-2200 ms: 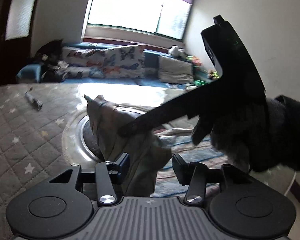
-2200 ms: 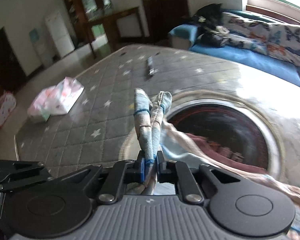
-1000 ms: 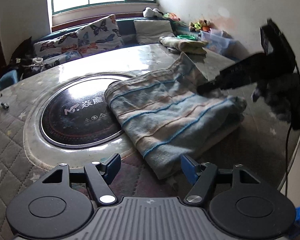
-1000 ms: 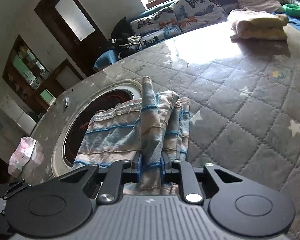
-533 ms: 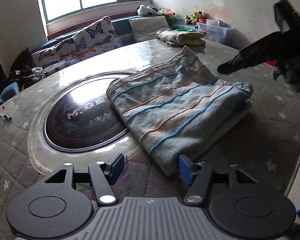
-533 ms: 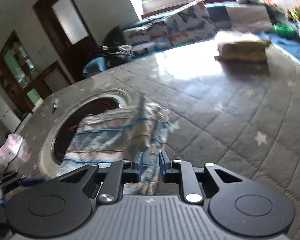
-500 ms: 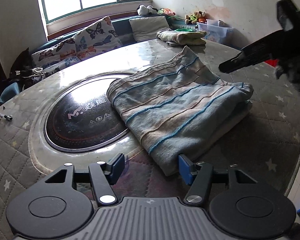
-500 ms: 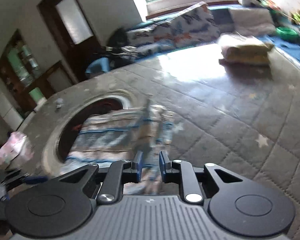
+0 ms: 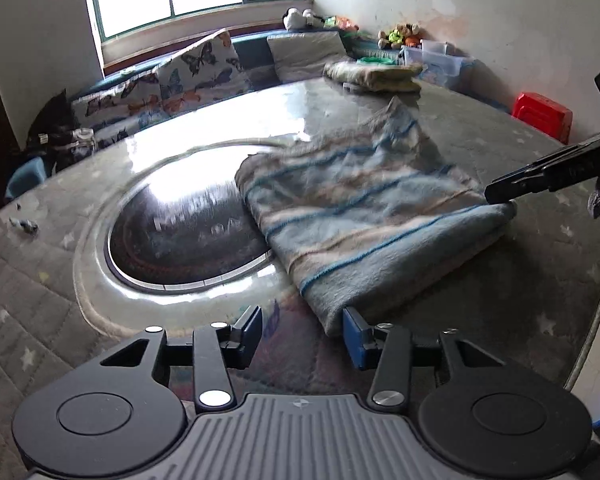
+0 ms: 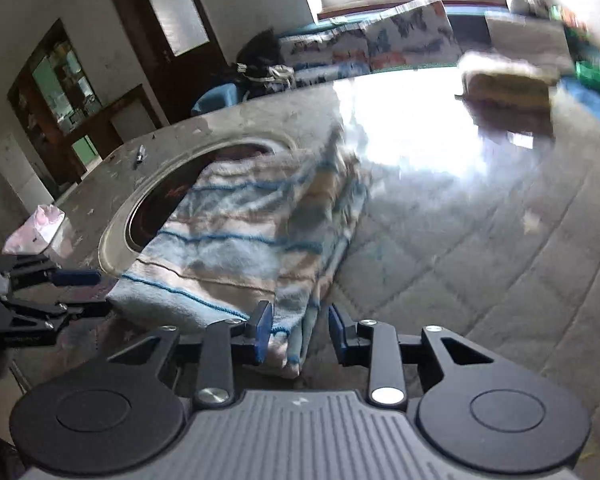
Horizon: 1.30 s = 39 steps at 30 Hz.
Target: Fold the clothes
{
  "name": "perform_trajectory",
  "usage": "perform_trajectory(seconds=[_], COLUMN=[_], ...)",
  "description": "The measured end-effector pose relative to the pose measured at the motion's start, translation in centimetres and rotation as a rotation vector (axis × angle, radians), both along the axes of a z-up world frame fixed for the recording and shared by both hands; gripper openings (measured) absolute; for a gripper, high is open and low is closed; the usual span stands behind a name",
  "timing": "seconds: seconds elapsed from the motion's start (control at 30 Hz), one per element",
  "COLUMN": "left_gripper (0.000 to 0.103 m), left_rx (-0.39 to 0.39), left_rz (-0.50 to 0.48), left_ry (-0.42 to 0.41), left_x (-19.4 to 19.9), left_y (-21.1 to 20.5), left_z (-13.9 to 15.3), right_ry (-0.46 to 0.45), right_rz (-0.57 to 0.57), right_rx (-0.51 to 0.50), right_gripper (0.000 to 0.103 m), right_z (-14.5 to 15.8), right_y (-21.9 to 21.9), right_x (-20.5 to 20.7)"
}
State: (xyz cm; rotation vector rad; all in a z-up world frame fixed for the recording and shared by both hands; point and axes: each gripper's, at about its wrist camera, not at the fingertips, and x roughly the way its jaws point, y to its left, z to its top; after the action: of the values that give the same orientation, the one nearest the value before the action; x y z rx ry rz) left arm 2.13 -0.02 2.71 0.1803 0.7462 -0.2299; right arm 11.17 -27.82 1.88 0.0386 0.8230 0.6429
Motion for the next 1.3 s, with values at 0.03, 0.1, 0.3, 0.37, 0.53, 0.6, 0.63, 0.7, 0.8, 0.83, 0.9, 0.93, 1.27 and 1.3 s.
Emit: perform_trajectory(seconds=[0.03,0.1,0.3,0.37,0.53,0.6,0.63,0.7,0.8,0.83,0.9,0.93,1.27,1.3], left_gripper=[0.047,0.047,0.047,0.047,0.045,0.045,0.045,0.045,0.045,0.045,0.045,0.045,0.045,0.045], left_rx=[-0.006,-0.024,-0.080,-0.089,-0.113,-0.123,-0.130,-0.143,-0.159,-0.162,-0.164,-0.165,-0.173,-0.170], left_rz=[-0.004,-0.017,-0.078,-0.106,-0.179,-0.211,-0.226,-0.256,-0.303,-0.318,-0.338,-0.344,-0.356,-0.341], left_ry=[-0.017,-0.051,-0.076,-0.073,-0.064,-0.058,-0.052,-0.040,-0.020,-0.014,0.004,0.016,0.008,-0.004], left_x=[0.0,0.2,2.3,3.1,5.1,5.8,6.2,6.8,7.2,7.2,7.5,7.6,8.5,8.8], left_y=[-0.1,-0.4,-2.5,-3.4,-5.5,-6.5,-7.0,-7.9,-9.0,-9.3,-9.7,-9.9,-8.7,-8.3], left_z=[0.5,1.5,2.2,2.0,1.4,1.1,0.9,0.6,-0.1,-0.3,-0.9,-1.2,-1.3,-1.1], right_ry=[-0.018,-0.045,-0.023,-0.006,-0.030,-0.053,-0.064,-0.073,-0.075,-0.074,-0.061,-0.047,-0.126,-0.137], right_rz=[0.009,0.031,0.114,0.104,0.057,0.045,0.039,0.040,0.055,0.061,0.053,0.036,-0.036,-0.033], right_rx=[-0.001,0.008,-0.019,-0.020,0.008,0.013,0.015,0.015,-0.005,-0.016,-0.048,-0.059,-0.083,-0.069], right_gripper=[0.030,0.030,0.030,0.029,0.030,0.030,0.030,0.030,0.030,0.030,0.030,0.030,0.029,0.029], right_z=[0.5,1.3,0.3,0.0,2.1,2.9,3.2,3.5,3.1,2.7,1.6,0.9,1.4,1.9], right_y=[0.2,0.6,2.3,2.0,0.9,1.2,1.4,2.1,3.5,4.0,4.8,4.8,3.8,3.8], right_x=[-0.2,-0.5,-1.2,-0.9,1.2,3.1,4.0,5.9,8.3,9.1,10.8,11.5,12.3,12.1])
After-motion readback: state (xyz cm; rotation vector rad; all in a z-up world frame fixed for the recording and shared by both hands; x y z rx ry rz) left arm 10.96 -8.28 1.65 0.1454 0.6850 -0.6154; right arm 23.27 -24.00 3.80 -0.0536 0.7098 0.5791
